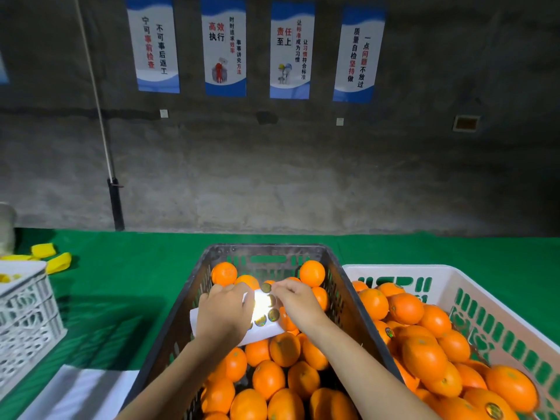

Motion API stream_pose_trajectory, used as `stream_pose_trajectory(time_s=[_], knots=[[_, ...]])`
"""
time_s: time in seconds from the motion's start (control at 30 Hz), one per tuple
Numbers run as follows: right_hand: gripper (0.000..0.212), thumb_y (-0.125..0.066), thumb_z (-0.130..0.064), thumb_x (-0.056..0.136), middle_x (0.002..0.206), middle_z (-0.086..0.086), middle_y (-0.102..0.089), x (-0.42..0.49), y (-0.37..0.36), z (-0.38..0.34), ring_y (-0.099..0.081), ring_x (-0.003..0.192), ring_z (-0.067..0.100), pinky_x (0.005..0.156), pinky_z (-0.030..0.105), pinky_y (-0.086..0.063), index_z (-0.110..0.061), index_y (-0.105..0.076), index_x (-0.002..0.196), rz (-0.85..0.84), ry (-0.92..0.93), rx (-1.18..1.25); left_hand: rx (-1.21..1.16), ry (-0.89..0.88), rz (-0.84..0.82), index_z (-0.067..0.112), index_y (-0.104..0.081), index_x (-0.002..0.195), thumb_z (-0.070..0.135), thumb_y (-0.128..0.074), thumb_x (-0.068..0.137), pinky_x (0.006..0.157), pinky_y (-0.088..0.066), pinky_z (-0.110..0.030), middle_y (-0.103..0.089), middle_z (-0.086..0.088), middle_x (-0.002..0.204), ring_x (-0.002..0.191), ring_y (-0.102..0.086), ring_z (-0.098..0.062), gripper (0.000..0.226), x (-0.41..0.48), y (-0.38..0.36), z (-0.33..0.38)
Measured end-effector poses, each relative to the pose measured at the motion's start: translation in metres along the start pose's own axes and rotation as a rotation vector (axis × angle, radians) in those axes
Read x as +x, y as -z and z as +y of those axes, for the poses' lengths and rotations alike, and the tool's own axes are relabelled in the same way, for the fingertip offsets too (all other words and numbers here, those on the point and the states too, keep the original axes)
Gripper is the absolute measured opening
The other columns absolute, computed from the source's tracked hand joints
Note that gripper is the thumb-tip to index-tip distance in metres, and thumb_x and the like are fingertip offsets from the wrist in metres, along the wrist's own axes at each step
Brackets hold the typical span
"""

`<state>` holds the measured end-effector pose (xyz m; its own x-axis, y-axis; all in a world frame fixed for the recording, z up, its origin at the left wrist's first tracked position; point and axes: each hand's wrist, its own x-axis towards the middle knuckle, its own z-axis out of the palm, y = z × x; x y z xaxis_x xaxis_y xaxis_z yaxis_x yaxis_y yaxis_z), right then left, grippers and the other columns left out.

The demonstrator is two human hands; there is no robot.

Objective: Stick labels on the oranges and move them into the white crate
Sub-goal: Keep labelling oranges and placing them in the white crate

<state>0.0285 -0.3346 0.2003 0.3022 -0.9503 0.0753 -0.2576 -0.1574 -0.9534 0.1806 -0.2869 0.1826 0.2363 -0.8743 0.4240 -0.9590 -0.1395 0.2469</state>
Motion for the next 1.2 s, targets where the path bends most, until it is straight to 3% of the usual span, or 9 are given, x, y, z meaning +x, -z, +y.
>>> stream_pose_trajectory(time_s=[0.1,0.2,0.37,0.47,0.6,0.8,0.87,0.97,1.2], knots=[[0.021,-0.056,-0.019,0.100,0.095,0.010,-0.069,0.002,0.003,0.002,-0.065,0.093,0.025,0.076,0.031,-0.056,-0.002,-0.068,0.100,0.007,-0.005,0.008,-0.035,-0.038,0.013,0.027,-0.064,0.111,0.041,-0.037,0.103,0.079,-0.034,-0.034,-0.066,0.004,0.099,0.097,-0.051,-0.020,0.031,0.000,-0.002,0.000],[0.007,-0.062,-0.017,0.098,0.089,-0.004,-0.068,0.002,0.005,0.005,-0.064,0.080,0.006,0.065,0.013,-0.052,-0.019,-0.066,0.104,-0.026,-0.002,0.022,-0.017,-0.046,-0.025,0.032,-0.063,0.114,0.045,-0.034,0.103,0.084,-0.034,-0.033,-0.066,0.008,0.103,0.102,-0.051,-0.017,0.033,0.001,-0.002,-0.001],[0.010,-0.066,-0.014,0.094,0.081,0.000,-0.067,0.003,0.003,0.009,-0.064,0.074,0.009,0.069,0.023,-0.053,-0.011,-0.069,0.103,0.029,0.050,-0.037,-0.068,-0.052,-0.058,0.032,-0.065,0.113,0.047,-0.038,0.103,0.082,-0.032,-0.034,-0.069,0.006,0.102,0.104,-0.053,-0.019,0.032,0.001,-0.001,-0.001],[0.009,-0.067,-0.016,0.093,0.086,-0.007,-0.069,0.002,0.003,0.014,-0.065,0.082,0.012,0.069,0.017,-0.051,-0.019,-0.072,0.087,0.048,0.191,-0.138,-0.061,-0.050,-0.102,0.031,-0.064,0.111,0.043,-0.037,0.104,0.081,-0.032,-0.034,-0.069,0.003,0.101,0.104,-0.053,-0.021,0.031,0.000,-0.001,0.000],[0.018,-0.065,-0.023,0.094,0.094,-0.008,-0.062,0.005,0.003,0.021,-0.058,0.090,0.010,0.079,0.030,-0.050,-0.031,-0.068,0.078,0.032,0.314,-0.410,0.012,-0.053,-0.134,0.023,-0.065,0.103,0.040,-0.033,0.105,0.077,-0.038,-0.034,-0.067,-0.002,0.093,0.094,-0.054,-0.023,0.037,-0.001,-0.002,0.000],[0.021,-0.061,-0.020,0.097,0.090,0.002,-0.066,0.010,0.007,0.015,-0.061,0.086,0.017,0.081,0.039,-0.052,-0.007,-0.066,0.081,0.045,0.129,-0.336,0.082,-0.029,-0.231,0.012,-0.051,0.105,0.026,-0.033,0.108,0.065,-0.039,-0.035,-0.063,-0.011,0.098,0.088,-0.061,-0.026,0.023,0.000,-0.001,-0.003],[0.033,-0.061,-0.015,0.097,0.068,0.010,-0.050,0.009,0.020,0.010,-0.048,0.064,0.021,0.063,0.034,-0.040,-0.006,-0.051,0.067,-0.109,0.008,-0.375,0.055,0.006,-0.233,0.011,-0.048,0.102,0.025,-0.029,0.109,0.064,-0.035,-0.030,-0.061,-0.011,0.097,0.086,-0.058,-0.025,0.025,0.001,-0.003,-0.005],[0.049,-0.064,-0.014,0.094,0.056,0.004,-0.025,0.005,0.032,0.005,-0.024,0.050,0.018,0.053,0.031,-0.021,-0.015,-0.033,0.056,-0.442,-0.133,-0.742,0.063,0.023,-0.222,0.007,-0.050,0.110,0.023,-0.028,0.109,0.065,-0.034,-0.027,-0.063,-0.012,0.104,0.096,-0.062,-0.026,0.027,0.001,-0.004,-0.005],[0.030,-0.072,-0.034,0.091,0.074,0.005,-0.046,0.003,0.038,0.006,-0.048,0.066,0.024,0.073,0.037,-0.046,-0.012,-0.056,0.078,-0.792,-0.419,-1.143,0.094,0.008,-0.214,0.007,-0.051,0.107,0.024,-0.028,0.108,0.065,-0.035,-0.029,-0.063,-0.013,0.103,0.094,-0.062,-0.028,0.029,-0.001,-0.004,-0.007]])
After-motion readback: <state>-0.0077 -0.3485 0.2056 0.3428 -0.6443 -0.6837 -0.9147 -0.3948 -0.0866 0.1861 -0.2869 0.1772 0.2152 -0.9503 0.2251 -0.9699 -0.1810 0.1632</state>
